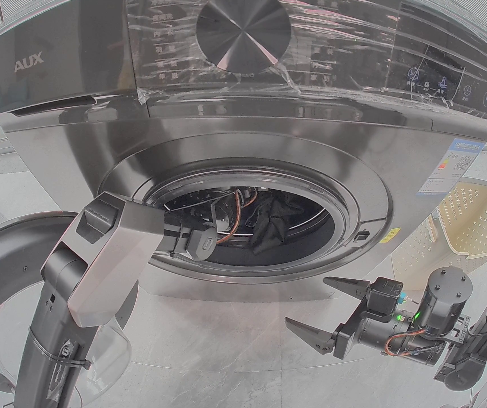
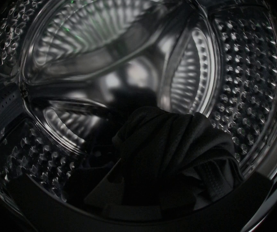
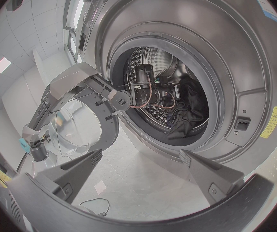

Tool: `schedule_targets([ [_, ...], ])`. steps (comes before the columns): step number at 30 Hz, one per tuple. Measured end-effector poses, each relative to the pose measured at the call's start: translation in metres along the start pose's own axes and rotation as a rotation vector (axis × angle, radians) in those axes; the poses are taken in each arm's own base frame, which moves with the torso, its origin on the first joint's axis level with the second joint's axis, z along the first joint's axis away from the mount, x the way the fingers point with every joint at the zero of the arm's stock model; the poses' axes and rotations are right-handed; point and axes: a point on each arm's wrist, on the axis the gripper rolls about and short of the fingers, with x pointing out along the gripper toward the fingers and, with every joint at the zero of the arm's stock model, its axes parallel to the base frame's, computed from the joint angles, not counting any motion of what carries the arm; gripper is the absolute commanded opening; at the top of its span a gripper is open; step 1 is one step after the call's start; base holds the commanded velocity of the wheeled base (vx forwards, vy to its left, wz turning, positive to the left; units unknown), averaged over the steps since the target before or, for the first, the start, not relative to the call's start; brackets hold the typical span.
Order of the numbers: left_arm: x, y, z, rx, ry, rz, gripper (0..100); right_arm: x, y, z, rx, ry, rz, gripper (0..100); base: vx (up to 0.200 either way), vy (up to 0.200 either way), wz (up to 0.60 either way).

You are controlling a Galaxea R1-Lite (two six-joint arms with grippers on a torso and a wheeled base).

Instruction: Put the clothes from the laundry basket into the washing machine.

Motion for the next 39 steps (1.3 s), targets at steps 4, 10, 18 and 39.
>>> schedule_targets([
  [4, 0.005, 0.008, 0.005, -0.001, -0.020, 0.024, 100, 0.001, -0.001, 0.000, 0.000, -0.004, -0.005, 100, 0.000, 0.000, 0.00],
  [10, 0.004, 0.012, -0.002, 0.003, 0.000, 0.031, 100, 0.002, -0.001, 0.000, 0.000, -0.001, -0.005, 100, 0.000, 0.000, 0.00],
  [18, -0.012, 0.010, -0.044, 0.033, 0.183, 0.000, 100, 0.002, -0.001, 0.000, 0.000, -0.001, -0.005, 100, 0.000, 0.000, 0.00],
  [39, 0.007, 0.005, -0.043, 0.045, 0.095, 0.006, 0, 0.005, 0.002, -0.004, 0.002, 0.013, 0.007, 100, 0.000, 0.000, 0.00],
])
